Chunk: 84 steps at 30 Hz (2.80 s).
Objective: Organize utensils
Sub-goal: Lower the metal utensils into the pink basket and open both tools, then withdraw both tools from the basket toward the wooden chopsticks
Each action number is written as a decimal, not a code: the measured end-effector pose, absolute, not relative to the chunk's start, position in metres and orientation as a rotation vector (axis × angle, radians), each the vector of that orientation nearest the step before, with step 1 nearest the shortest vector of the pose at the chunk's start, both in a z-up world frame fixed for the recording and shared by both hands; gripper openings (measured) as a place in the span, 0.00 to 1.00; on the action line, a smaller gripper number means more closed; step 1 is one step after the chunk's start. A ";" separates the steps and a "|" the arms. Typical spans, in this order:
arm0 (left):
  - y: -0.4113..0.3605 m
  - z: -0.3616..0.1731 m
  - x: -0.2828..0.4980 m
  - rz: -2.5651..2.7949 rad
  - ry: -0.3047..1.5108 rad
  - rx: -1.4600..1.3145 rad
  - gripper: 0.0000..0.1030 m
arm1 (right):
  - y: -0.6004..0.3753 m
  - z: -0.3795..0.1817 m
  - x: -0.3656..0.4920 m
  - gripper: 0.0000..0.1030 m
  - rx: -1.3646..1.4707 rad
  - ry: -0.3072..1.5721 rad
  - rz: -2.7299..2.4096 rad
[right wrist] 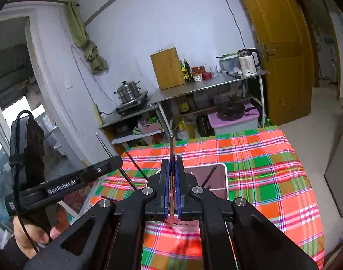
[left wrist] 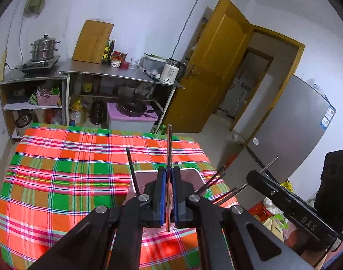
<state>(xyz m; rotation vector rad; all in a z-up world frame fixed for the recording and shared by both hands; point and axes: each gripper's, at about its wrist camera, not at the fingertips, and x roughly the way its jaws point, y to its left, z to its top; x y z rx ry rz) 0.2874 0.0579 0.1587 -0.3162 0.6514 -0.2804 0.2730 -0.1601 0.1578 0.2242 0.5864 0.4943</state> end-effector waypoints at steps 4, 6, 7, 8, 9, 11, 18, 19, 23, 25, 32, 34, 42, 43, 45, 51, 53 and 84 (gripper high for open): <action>0.061 0.153 0.294 -0.277 0.644 -0.331 0.05 | -0.157 0.154 0.280 0.04 0.240 0.587 0.490; 0.062 0.153 0.296 -0.272 0.642 -0.327 0.05 | -0.157 0.155 0.283 0.04 0.241 0.585 0.488; 0.062 0.154 0.296 -0.274 0.639 -0.323 0.05 | -0.158 0.155 0.283 0.04 0.242 0.583 0.488; 0.062 0.155 0.296 -0.274 0.637 -0.319 0.05 | -0.157 0.155 0.285 0.04 0.243 0.582 0.489; 0.063 0.156 0.297 -0.273 0.636 -0.312 0.05 | -0.157 0.156 0.286 0.04 0.239 0.581 0.488; 0.063 0.161 0.299 -0.268 0.634 -0.294 0.05 | -0.157 0.156 0.288 0.04 0.234 0.580 0.485; 0.064 0.168 0.307 -0.250 0.610 -0.274 0.05 | -0.159 0.151 0.294 0.04 0.235 0.586 0.476; 0.064 0.167 0.307 -0.253 0.609 -0.277 0.05 | -0.160 0.151 0.295 0.04 0.238 0.588 0.471; 0.061 0.158 0.311 -0.255 0.613 -0.269 0.05 | -0.160 0.148 0.296 0.04 0.239 0.588 0.470; 0.059 0.151 0.312 -0.253 0.623 -0.262 0.05 | -0.160 0.146 0.299 0.04 0.239 0.593 0.475; 0.062 0.129 0.314 -0.266 0.650 -0.277 0.05 | -0.148 0.128 0.301 0.04 0.213 0.614 0.470; 0.063 0.124 0.314 -0.264 0.653 -0.278 0.05 | -0.147 0.121 0.302 0.04 0.213 0.622 0.466; 0.064 0.106 0.309 -0.269 0.681 -0.289 0.05 | -0.143 0.102 0.300 0.04 0.189 0.656 0.461; 0.064 0.104 0.309 -0.270 0.686 -0.291 0.05 | -0.144 0.100 0.299 0.04 0.190 0.659 0.462; 0.064 0.100 0.307 -0.271 0.693 -0.291 0.05 | -0.143 0.098 0.297 0.04 0.192 0.668 0.468; 0.065 0.100 0.304 -0.260 0.706 -0.286 0.05 | -0.145 0.095 0.296 0.05 0.199 0.691 0.471; 0.066 0.103 0.301 -0.258 0.707 -0.284 0.05 | -0.147 0.099 0.294 0.08 0.196 0.679 0.468; 0.057 0.095 0.138 -0.260 0.631 -0.257 0.10 | -0.239 0.070 0.158 0.13 0.162 0.708 0.412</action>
